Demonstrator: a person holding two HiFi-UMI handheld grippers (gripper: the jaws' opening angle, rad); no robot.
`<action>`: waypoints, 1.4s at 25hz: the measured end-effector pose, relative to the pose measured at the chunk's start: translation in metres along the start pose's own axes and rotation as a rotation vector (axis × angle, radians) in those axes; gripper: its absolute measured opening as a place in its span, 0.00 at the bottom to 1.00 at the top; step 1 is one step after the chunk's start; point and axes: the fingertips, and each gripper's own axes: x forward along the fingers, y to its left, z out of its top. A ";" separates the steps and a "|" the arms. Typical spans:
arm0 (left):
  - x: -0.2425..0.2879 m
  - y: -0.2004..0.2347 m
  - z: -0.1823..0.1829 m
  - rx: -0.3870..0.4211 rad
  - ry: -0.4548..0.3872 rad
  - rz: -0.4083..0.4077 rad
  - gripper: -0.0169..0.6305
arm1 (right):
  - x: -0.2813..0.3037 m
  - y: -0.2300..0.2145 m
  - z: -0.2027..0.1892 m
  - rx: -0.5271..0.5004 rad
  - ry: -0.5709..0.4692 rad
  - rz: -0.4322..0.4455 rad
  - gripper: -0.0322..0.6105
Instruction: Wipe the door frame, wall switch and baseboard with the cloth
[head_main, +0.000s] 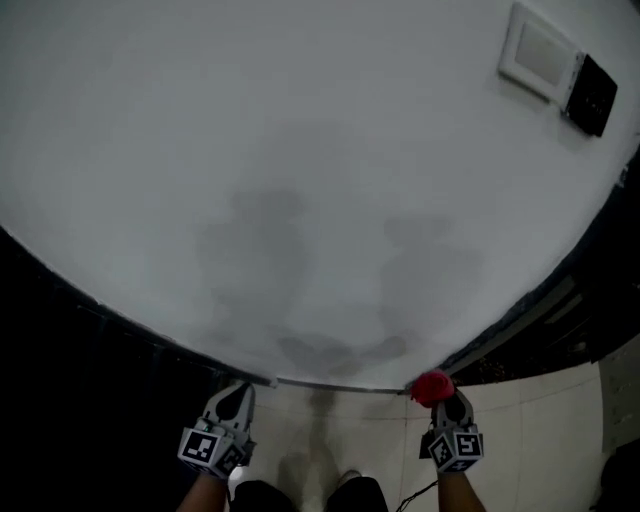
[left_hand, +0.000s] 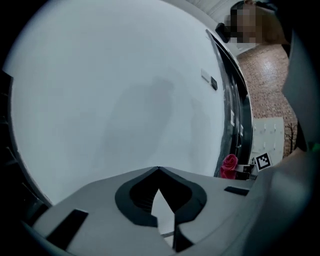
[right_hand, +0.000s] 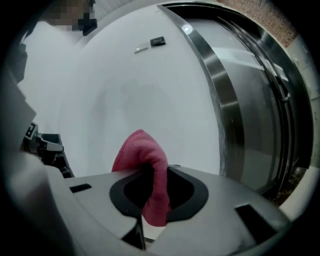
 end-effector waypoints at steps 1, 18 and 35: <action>-0.007 -0.010 0.037 -0.008 -0.002 0.011 0.02 | -0.013 0.008 0.043 0.005 -0.015 0.018 0.14; -0.125 -0.110 0.288 0.050 -0.194 0.064 0.02 | -0.138 0.049 0.323 0.166 -0.315 0.194 0.14; -0.215 -0.081 0.284 0.069 -0.142 -0.043 0.02 | -0.259 0.129 0.278 0.242 -0.311 0.007 0.14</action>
